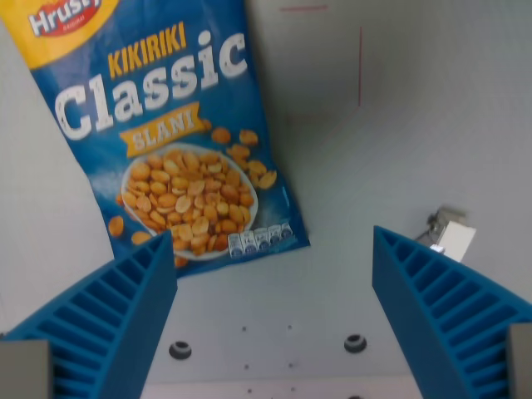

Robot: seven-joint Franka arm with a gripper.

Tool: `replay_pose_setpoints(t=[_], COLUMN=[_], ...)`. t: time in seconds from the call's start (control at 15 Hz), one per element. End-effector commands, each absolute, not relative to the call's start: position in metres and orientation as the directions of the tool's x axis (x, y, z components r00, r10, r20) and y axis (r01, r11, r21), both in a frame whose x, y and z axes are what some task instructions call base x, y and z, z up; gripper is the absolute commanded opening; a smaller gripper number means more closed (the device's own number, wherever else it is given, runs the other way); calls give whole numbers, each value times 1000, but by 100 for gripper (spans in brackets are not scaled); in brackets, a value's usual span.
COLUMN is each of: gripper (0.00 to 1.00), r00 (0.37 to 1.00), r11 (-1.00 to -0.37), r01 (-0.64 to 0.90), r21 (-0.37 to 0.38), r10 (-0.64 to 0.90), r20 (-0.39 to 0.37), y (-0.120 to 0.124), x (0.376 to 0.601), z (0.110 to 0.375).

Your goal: Move in gripper positive x

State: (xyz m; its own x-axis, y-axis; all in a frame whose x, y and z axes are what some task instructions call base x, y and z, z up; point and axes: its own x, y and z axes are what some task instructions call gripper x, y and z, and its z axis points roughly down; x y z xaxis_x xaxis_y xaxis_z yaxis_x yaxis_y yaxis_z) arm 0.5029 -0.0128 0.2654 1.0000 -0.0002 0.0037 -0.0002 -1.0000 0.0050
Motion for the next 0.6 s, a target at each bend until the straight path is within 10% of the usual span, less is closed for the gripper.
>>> replay_pose_setpoints(t=[0.07, 0.6], gripper=[100, 100], r00=[1000, 1000], r11=[-1000, -1000], r01=[-1, -1], r21=[3, 3], r10=[-1, -1], r20=[-10, -10], y=[-13, -13], x=[524, 564], z=[265, 265])
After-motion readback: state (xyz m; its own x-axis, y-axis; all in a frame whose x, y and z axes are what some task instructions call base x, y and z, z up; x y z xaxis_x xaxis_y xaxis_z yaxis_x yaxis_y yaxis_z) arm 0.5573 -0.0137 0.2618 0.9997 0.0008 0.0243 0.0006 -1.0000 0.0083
